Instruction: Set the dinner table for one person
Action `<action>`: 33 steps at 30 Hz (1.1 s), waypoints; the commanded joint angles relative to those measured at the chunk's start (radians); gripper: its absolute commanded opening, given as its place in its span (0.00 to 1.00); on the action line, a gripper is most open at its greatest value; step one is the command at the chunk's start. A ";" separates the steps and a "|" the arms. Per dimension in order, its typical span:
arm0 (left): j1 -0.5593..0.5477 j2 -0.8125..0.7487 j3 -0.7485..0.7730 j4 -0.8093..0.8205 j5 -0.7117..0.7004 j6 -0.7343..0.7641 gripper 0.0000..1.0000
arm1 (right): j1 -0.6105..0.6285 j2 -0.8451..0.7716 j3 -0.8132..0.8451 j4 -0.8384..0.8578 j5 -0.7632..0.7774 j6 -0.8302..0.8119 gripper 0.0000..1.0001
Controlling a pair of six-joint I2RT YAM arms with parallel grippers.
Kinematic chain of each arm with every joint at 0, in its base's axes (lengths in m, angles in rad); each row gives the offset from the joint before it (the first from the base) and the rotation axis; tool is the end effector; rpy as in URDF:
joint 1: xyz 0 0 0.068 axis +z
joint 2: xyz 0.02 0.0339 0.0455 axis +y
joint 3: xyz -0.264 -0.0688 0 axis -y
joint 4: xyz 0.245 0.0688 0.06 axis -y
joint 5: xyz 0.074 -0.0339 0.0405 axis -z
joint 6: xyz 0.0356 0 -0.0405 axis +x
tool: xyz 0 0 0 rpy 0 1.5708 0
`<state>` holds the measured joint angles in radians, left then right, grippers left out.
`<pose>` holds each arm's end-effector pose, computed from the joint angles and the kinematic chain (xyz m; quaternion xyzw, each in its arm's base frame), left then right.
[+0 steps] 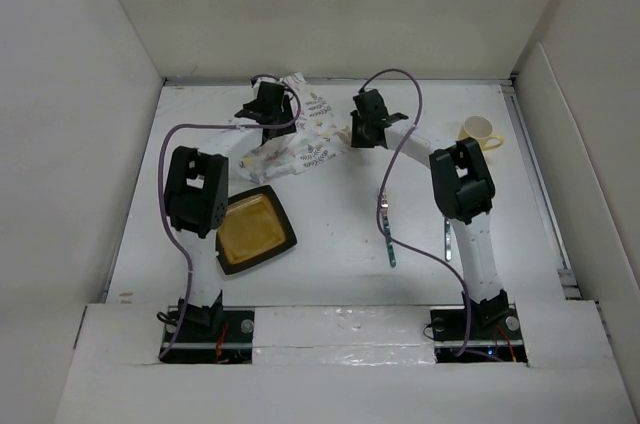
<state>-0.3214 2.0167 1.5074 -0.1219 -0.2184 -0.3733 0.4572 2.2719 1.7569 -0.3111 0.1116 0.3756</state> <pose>0.4435 -0.1395 0.2204 -0.0723 0.8848 -0.0618 0.4562 0.4569 0.2203 0.1664 -0.0177 0.9301 0.0994 0.3532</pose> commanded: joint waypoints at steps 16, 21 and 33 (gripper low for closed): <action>-0.002 0.102 0.056 -0.065 0.123 0.070 0.39 | -0.083 -0.242 -0.270 0.291 -0.104 -0.015 0.00; -0.002 0.108 0.042 -0.052 0.275 0.079 0.13 | -0.104 -0.265 -0.318 0.343 -0.134 -0.018 0.00; 0.021 -0.199 -0.102 0.060 0.247 -0.023 0.40 | -0.134 -0.330 -0.399 0.409 -0.188 -0.018 0.00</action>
<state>-0.3111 1.9991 1.4239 -0.1375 0.0364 -0.3592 0.3283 2.0018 1.3640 0.0166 -0.0467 0.3695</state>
